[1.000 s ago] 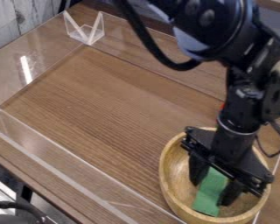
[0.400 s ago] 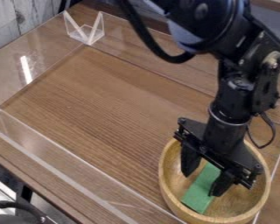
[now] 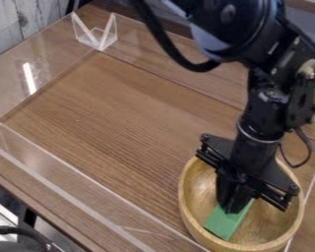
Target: Remove the green block from the brown bowl and put it on the table
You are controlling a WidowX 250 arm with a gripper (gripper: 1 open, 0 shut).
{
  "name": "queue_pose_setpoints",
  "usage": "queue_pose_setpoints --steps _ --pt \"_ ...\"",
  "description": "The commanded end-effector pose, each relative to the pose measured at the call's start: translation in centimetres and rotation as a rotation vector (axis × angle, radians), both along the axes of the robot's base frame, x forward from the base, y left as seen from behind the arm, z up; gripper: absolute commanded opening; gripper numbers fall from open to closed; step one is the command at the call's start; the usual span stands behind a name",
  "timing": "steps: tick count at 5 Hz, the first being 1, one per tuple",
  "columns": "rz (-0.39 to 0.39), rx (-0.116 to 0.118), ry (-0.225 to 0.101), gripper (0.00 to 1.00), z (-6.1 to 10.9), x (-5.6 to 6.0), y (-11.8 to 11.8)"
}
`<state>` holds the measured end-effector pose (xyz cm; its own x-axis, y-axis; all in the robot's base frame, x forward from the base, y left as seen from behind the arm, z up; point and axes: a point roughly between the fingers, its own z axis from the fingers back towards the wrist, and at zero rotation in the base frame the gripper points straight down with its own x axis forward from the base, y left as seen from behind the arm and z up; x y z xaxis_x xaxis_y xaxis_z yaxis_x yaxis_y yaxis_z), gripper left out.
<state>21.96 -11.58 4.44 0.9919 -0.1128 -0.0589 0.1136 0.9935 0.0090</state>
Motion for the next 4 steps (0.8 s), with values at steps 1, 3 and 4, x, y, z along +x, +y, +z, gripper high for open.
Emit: queue_pose_setpoints --steps 1,3,4 --pt "-0.061 -0.008 -0.037 1.0 2.0 -0.1 -1.0" --pt "-0.107 -0.009 -0.041 0.0 1.9 -0.6 -1.1" --pt "-0.078 -0.011 -0.042 0.0 0.9 -0.5 -0.6"
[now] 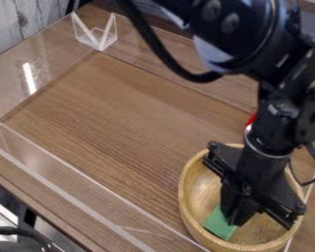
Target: Remove the green block from the brown bowl and put it on the table
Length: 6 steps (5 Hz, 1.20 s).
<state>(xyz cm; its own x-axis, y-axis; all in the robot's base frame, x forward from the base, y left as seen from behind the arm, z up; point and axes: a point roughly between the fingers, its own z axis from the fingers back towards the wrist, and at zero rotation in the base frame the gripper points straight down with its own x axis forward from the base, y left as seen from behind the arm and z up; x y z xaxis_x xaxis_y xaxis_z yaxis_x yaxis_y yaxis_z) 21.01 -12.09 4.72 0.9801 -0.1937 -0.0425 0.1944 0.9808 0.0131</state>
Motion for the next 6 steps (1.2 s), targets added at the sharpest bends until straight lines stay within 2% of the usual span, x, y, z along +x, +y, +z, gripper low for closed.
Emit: queue_pose_setpoints --steps 1,2,3,4,5,6 --pt "-0.025 -0.004 -0.019 1.0 0.4 0.8 -1.2" --pt "-0.055 0.004 -0.021 1.0 0.4 1.0 -2.3" --pt "-0.009 0.006 -0.03 0.0 1.2 1.0 -2.0" --pt "0.032 0.009 -0.039 0.0 1.9 1.0 -1.8" --pt "0.058 0.01 -0.045 1.0 3.2 1.2 -1.1" --pt "0.082 0.007 -0.032 1.0 1.6 1.1 -1.3"
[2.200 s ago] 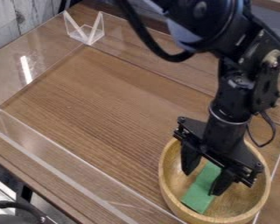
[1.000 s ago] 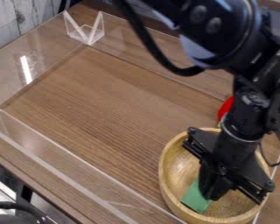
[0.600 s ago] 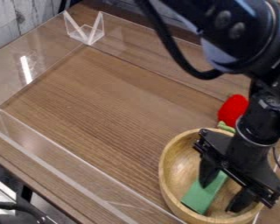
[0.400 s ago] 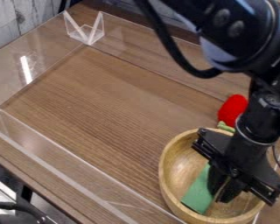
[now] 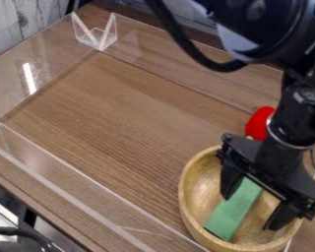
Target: Remove the green block from the brown bowl and put it on the table
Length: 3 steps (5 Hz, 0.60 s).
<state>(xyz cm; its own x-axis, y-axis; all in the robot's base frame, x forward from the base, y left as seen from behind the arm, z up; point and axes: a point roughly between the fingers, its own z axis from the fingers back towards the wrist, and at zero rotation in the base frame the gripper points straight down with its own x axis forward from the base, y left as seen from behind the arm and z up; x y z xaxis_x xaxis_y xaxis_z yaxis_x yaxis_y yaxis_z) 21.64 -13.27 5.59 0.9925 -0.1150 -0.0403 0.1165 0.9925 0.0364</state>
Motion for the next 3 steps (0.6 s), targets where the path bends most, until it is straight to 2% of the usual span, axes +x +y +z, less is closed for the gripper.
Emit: queue_pose_setpoints --steps 1,2,3 --pt "0.027 -0.019 -0.016 1.0 -0.9 0.3 -0.3" --pt "0.075 -0.017 -0.029 0.0 0.3 0.5 -0.3" --pt "0.118 -0.009 -0.062 0.0 2.8 0.8 -0.4"
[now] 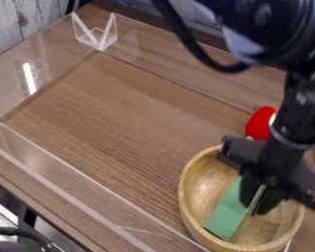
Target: Remove the green block from the brown bowl and put it on the table
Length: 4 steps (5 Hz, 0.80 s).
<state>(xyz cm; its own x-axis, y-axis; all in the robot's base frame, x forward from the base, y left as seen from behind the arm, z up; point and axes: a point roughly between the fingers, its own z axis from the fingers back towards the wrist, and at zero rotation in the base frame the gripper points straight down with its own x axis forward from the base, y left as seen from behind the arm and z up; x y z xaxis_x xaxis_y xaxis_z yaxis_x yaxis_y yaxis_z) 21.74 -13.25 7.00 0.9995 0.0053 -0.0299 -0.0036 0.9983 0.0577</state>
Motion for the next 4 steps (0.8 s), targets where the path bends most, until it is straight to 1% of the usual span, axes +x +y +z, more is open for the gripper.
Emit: queue_pose_setpoints --steps 1,2,3,4 --pt "0.044 -0.014 -0.13 0.0 5.6 1.0 1.2" --pt "0.117 -0.017 -0.204 0.0 9.3 1.6 3.9" --pt "0.089 -0.026 -0.192 1.0 6.7 1.1 3.0" --pt "0.057 -0.025 -0.177 1.0 4.3 0.5 2.2"
